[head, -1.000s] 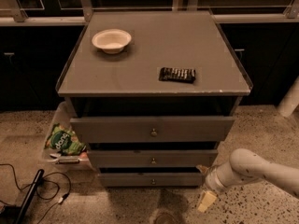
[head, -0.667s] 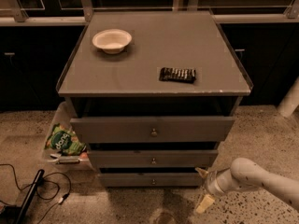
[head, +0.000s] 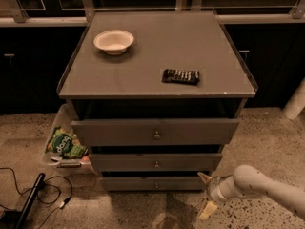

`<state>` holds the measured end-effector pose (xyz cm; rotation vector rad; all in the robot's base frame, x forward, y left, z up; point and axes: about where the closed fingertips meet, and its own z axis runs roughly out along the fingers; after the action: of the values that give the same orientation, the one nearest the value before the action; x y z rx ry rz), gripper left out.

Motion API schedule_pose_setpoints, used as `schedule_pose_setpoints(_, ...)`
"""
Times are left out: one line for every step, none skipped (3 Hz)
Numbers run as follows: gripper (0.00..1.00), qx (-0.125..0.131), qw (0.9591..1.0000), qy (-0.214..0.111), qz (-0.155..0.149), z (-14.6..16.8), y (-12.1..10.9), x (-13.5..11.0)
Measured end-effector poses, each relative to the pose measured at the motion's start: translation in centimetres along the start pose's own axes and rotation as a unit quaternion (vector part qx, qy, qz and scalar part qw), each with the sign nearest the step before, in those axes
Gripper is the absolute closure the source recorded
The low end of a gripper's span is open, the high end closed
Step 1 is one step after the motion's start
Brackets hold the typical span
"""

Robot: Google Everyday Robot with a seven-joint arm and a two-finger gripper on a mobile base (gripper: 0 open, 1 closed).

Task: Open bottom drawer

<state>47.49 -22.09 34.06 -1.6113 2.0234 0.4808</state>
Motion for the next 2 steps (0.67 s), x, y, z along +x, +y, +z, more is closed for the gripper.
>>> schedule_pose_setpoints(0.0, 0.015, 0.9984, -0.012, -0.054, 2.4, -0.7, 1.8)
schedule_pose_setpoints(0.0, 0.032, 0.9941, -0.037, -0.096, 4.7, -2.4, 3.9)
